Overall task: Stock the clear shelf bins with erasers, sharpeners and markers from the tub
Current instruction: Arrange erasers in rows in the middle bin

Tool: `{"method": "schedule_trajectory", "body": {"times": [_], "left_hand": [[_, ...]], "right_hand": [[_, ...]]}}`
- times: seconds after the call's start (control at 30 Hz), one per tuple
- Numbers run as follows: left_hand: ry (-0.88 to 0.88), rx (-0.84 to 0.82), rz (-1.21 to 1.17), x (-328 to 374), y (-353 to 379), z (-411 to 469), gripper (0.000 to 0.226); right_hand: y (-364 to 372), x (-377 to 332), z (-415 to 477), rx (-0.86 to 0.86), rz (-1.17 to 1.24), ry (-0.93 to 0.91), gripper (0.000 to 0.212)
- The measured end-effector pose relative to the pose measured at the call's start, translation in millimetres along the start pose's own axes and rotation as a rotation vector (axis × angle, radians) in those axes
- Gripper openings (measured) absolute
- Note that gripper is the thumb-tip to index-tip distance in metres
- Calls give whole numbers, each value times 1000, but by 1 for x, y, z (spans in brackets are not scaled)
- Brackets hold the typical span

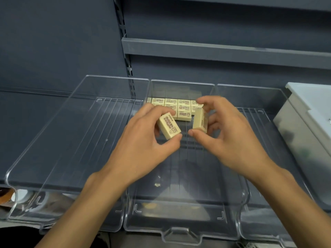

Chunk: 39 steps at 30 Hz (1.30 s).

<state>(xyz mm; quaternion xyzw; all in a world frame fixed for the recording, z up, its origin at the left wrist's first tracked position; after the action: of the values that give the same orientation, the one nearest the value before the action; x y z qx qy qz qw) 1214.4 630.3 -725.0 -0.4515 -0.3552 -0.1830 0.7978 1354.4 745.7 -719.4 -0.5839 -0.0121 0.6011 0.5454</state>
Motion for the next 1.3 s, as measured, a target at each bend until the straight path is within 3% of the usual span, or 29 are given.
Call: {"method": "schedule_trajectory", "body": {"times": [0.13,0.33,0.47,0.63,0.7,0.8,0.87,1.03,1.3], "left_hand": [[-53,-106,35,-2,2,0,22],[-36,-264,187,1,7,0,32],[5,-244,195,0,9,3,44],[30,-236,148,-3,8,3,56],[19,-250,166,-1,8,2,56],[-15,-278,220,2,8,0,56],[2,-282,240,3,7,-1,43],[13,-352,258,5,7,-3,18],[33,-357,264,3,7,-3,18]], "right_hand": [[-1,0,2,10,26,25,38],[4,7,2,-97,35,71,34],[4,5,5,-85,-20,45,11],[4,12,11,-164,37,197,36],[5,14,14,-184,-77,185,37],[8,13,25,-226,-490,190,33],[14,11,36,-246,-699,238,34],[30,11,65,-274,-938,406,32],[47,25,71,-391,-1047,385,38]]}}
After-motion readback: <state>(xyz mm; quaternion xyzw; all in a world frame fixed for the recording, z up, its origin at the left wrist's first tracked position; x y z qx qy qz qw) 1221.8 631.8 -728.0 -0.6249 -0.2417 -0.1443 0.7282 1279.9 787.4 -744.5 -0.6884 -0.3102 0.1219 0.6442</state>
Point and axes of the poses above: each hand's wrist, its own z-axis towards the middle knuckle, its own y-axis out of the palm, x = y × z, the point moved 3 cm from there along z, towards the middle knuckle
